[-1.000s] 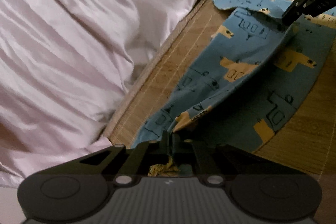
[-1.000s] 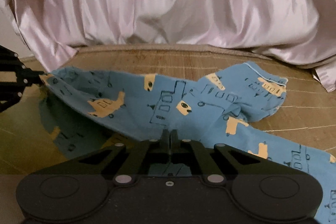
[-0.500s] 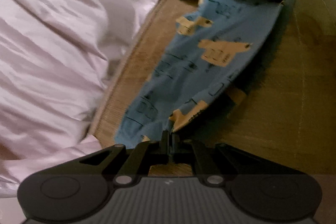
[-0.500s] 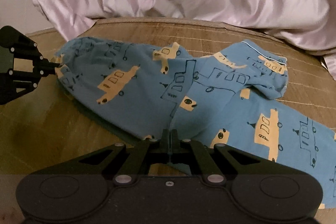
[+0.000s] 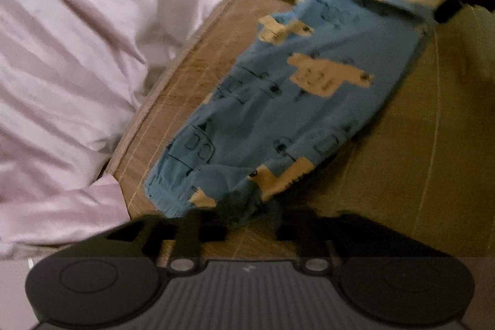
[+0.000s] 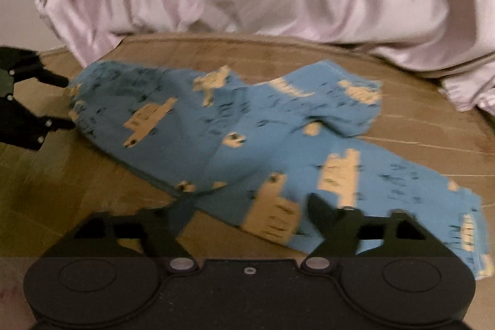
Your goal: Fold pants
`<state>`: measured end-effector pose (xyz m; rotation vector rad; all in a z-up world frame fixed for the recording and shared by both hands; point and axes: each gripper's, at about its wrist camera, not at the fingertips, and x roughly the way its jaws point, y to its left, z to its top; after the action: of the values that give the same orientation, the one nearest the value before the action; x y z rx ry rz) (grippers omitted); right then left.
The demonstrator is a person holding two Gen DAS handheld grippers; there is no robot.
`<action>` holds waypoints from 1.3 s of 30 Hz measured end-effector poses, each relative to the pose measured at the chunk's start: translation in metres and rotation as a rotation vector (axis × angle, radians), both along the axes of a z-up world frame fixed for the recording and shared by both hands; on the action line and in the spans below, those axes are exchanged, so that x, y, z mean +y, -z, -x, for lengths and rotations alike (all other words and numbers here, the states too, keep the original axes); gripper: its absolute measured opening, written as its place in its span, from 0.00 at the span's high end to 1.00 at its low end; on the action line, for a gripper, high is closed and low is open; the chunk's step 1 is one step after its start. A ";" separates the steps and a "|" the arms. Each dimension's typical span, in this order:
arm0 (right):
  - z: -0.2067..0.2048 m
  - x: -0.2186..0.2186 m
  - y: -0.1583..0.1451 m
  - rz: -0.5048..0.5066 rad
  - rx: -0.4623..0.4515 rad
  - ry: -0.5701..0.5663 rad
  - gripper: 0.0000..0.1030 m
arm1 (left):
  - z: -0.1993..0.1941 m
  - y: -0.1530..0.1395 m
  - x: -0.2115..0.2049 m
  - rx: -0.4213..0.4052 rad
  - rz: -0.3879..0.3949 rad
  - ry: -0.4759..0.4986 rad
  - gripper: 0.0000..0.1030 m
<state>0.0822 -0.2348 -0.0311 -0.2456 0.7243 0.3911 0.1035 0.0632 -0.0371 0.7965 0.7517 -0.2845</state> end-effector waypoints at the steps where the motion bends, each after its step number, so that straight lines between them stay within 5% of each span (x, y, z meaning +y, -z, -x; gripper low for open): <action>1: 0.002 -0.008 -0.004 0.000 -0.017 0.015 0.05 | 0.002 -0.004 0.000 -0.009 0.034 -0.019 0.33; 6: 0.005 -0.045 -0.015 0.042 -0.098 0.117 0.01 | 0.003 -0.029 -0.013 -0.021 0.246 -0.107 0.07; 10: 0.000 -0.076 -0.013 0.041 -0.090 0.215 0.01 | -0.007 -0.041 -0.035 0.027 0.418 -0.133 0.01; 21: -0.050 -0.116 0.014 0.027 -0.262 0.341 0.01 | -0.052 -0.029 -0.092 0.200 0.758 -0.106 0.00; 29: -0.081 -0.120 0.025 0.015 -0.234 0.301 0.01 | -0.094 -0.013 -0.125 0.273 0.759 0.029 0.00; 39: -0.109 -0.127 0.014 0.028 -0.252 0.279 0.01 | -0.140 0.012 -0.127 0.399 1.093 -0.104 0.08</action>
<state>0.1913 -0.3615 -0.0452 -0.2121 0.5065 0.0817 0.2434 -0.0636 -0.0487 -0.3463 0.8574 -0.6889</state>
